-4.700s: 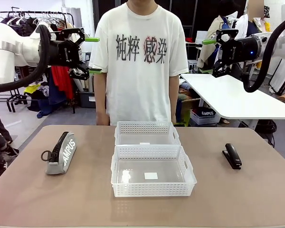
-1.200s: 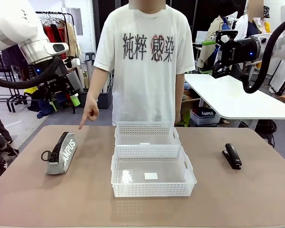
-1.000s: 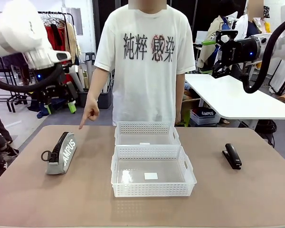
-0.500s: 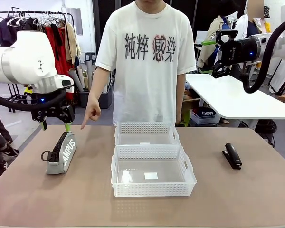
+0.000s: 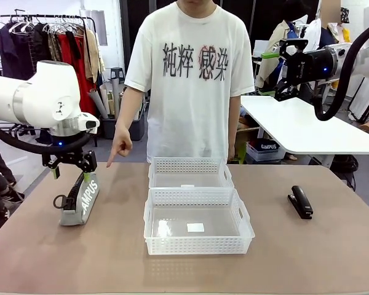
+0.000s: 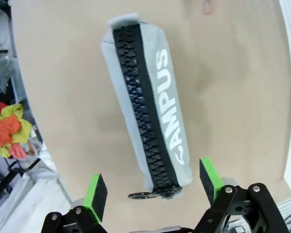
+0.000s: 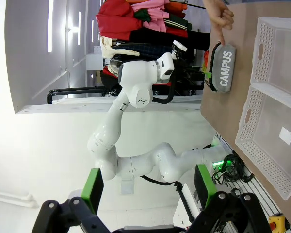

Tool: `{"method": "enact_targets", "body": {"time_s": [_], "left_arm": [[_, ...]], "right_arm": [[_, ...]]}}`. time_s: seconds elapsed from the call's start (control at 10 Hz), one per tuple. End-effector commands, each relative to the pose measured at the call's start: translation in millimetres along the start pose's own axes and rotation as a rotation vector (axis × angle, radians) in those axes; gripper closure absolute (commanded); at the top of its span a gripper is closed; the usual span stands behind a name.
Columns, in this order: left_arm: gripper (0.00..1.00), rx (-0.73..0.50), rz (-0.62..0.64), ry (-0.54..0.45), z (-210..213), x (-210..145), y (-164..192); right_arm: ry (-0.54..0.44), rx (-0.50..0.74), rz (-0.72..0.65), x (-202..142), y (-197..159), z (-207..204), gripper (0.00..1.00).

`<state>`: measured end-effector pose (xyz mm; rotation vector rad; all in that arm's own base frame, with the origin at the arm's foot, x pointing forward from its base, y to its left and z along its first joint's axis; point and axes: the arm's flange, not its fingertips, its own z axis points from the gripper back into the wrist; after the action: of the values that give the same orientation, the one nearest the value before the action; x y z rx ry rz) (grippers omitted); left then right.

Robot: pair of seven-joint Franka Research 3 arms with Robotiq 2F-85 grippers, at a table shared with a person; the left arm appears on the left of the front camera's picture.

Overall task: Distribute items into two baskets.
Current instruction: Pick up the Pencil pouch that the person points to.

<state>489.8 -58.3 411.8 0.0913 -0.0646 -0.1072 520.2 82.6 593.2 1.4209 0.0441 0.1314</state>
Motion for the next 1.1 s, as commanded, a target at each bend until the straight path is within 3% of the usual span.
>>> {"method": "enact_targets", "body": {"time_s": [0.0,0.1,0.6,1.0], "left_arm": [[0.0,0.001,0.052,-0.024,-2.6,-5.4,-19.1],[0.0,0.0,0.0,0.0,0.0,0.0,0.0],[0.0,-0.002,0.012,0.002,-1.3,-0.6,-4.1],[0.0,0.037,-0.02,0.008,-31.1,5.0,6.3]], "right_arm": [[0.01,-0.013,0.006,-0.9,2.6,0.7,0.0],[0.01,-0.013,0.006,-0.9,2.6,0.7,0.0],[0.01,-0.013,0.006,-0.9,2.6,0.7,0.0],[0.01,-0.013,0.006,-0.9,2.6,0.7,0.0]]}}
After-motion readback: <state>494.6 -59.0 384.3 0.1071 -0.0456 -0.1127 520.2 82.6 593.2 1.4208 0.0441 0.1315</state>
